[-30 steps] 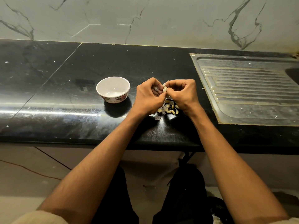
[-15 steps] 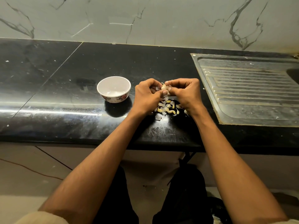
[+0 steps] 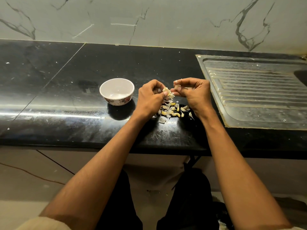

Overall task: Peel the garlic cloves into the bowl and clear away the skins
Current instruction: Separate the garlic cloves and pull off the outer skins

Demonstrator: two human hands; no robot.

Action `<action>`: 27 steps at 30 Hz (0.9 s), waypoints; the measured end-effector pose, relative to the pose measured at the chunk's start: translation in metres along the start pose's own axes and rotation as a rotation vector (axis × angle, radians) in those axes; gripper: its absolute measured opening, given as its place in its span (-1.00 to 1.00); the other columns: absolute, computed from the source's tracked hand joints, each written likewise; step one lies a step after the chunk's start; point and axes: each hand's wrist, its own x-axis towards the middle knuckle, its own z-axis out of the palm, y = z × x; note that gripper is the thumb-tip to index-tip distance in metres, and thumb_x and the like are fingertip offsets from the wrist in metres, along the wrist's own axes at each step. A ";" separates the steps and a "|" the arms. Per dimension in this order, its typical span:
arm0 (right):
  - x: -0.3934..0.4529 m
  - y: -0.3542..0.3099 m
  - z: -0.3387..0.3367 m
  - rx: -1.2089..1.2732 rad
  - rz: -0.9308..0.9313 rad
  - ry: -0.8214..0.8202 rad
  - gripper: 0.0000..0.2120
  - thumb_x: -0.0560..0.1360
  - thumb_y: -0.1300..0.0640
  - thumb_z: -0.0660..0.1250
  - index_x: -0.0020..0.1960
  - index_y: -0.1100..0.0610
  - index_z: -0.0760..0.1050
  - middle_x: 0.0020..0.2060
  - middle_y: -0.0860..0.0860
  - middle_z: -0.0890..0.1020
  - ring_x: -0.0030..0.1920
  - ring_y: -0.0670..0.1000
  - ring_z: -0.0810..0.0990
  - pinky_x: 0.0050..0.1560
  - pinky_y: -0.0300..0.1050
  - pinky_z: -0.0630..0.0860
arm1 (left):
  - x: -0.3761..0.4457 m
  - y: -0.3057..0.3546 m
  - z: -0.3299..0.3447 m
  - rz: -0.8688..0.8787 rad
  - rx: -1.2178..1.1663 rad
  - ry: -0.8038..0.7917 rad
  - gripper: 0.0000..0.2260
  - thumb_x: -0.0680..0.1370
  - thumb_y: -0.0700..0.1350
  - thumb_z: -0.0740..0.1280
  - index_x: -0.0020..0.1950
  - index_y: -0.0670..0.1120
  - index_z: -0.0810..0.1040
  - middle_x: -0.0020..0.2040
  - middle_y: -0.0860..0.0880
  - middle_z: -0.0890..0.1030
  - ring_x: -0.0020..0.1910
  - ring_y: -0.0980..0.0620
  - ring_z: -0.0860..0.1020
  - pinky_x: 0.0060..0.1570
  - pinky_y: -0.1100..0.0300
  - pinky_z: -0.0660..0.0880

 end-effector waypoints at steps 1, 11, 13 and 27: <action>0.000 0.001 -0.001 0.002 0.005 0.006 -0.88 0.47 0.43 0.49 0.00 0.33 0.68 -0.15 0.22 0.74 -0.14 0.15 0.77 -0.13 -0.10 0.70 | 0.000 0.000 0.000 0.000 0.001 0.001 -0.91 0.52 -0.23 0.47 -0.11 -0.08 0.60 -0.18 -0.17 0.70 -0.18 -0.14 0.72 -0.09 -0.18 0.67; 0.000 0.003 -0.004 -0.093 0.014 0.003 -0.85 0.41 0.34 0.58 -0.03 0.27 0.72 -0.18 0.13 0.76 -0.18 0.08 0.75 -0.16 -0.13 0.67 | -0.002 0.003 -0.001 0.007 -0.002 0.010 -0.88 0.54 -0.26 0.46 -0.12 -0.07 0.58 -0.22 -0.12 0.70 -0.21 -0.11 0.72 -0.16 -0.03 0.68; -0.001 0.004 -0.004 -0.083 0.011 0.001 -0.87 0.41 0.36 0.57 -0.04 0.29 0.71 -0.21 0.16 0.75 -0.21 0.16 0.75 -0.16 -0.03 0.70 | -0.002 0.002 -0.001 0.008 0.009 0.013 -0.87 0.53 -0.26 0.46 -0.12 -0.06 0.58 -0.23 -0.10 0.70 -0.21 -0.10 0.72 -0.13 -0.08 0.68; -0.003 0.001 -0.002 -0.003 0.113 -0.021 -0.85 0.45 0.48 0.48 -0.08 0.28 0.68 -0.10 0.25 0.72 -0.15 0.18 0.76 -0.07 0.06 0.73 | -0.003 0.003 -0.002 0.012 0.024 0.019 -0.89 0.54 -0.25 0.47 -0.11 -0.08 0.59 -0.26 -0.07 0.68 -0.23 -0.06 0.70 -0.11 -0.08 0.68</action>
